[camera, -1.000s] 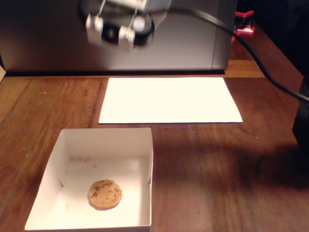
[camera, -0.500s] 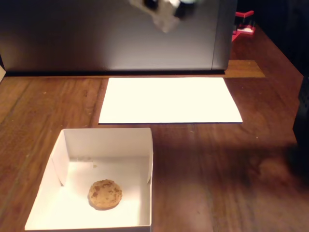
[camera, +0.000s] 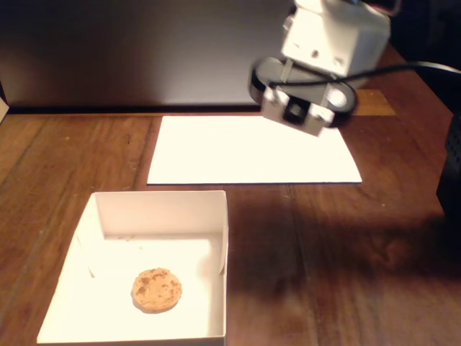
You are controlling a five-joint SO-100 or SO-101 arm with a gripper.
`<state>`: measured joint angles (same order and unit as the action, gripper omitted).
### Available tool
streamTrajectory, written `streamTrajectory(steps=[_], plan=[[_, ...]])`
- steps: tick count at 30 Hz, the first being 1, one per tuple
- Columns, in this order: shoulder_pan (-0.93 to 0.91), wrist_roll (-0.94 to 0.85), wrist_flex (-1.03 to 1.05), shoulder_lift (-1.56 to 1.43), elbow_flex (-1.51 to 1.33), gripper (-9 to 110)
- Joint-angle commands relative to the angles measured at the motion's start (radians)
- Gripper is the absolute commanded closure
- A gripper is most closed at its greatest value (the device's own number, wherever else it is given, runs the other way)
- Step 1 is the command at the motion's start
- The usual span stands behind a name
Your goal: Grasp a mini cookies block and put it in the white box.
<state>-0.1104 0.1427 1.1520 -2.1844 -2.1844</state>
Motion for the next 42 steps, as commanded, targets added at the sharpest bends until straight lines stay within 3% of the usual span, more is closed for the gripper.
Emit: streamTrajectory(steps=[1,20,42], plan=[[-0.009,-0.018,-0.087,-0.184,-0.135,102],[-0.044,-0.12,-0.218,-0.54,-0.67,102],[-0.035,-0.158,-0.178,-0.87,-0.95,102]])
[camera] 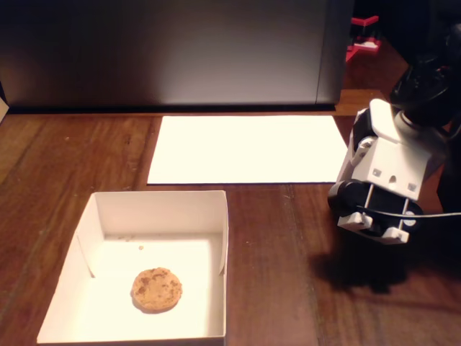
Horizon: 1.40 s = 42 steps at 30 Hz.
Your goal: Grasp a mini cookies block and put it in the white box.
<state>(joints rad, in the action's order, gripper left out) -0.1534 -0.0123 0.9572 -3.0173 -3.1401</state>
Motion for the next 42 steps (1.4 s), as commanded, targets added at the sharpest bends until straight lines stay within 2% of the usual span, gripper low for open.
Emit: streamTrajectory(steps=[1,13,42], plan=[[0.008,-0.003,0.025,-0.052,0.003,102],[-0.003,-0.014,0.184,-0.356,-0.057,101],[-0.032,0.034,0.238,-0.36,-0.049,101]])
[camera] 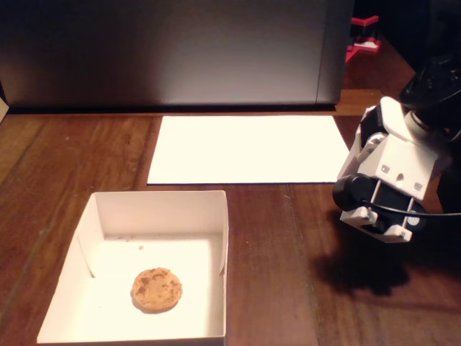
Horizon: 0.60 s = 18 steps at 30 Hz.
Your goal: Grasp a mini cookies block and put it in the white box.
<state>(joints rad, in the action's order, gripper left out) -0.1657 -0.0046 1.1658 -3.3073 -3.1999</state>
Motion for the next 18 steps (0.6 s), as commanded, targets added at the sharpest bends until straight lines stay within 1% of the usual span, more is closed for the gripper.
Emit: streamTrajectory(steps=[1,18], plan=[[-0.029,0.032,0.029,-0.071,0.011,101],[-0.018,0.005,0.031,-0.072,0.011,101]])
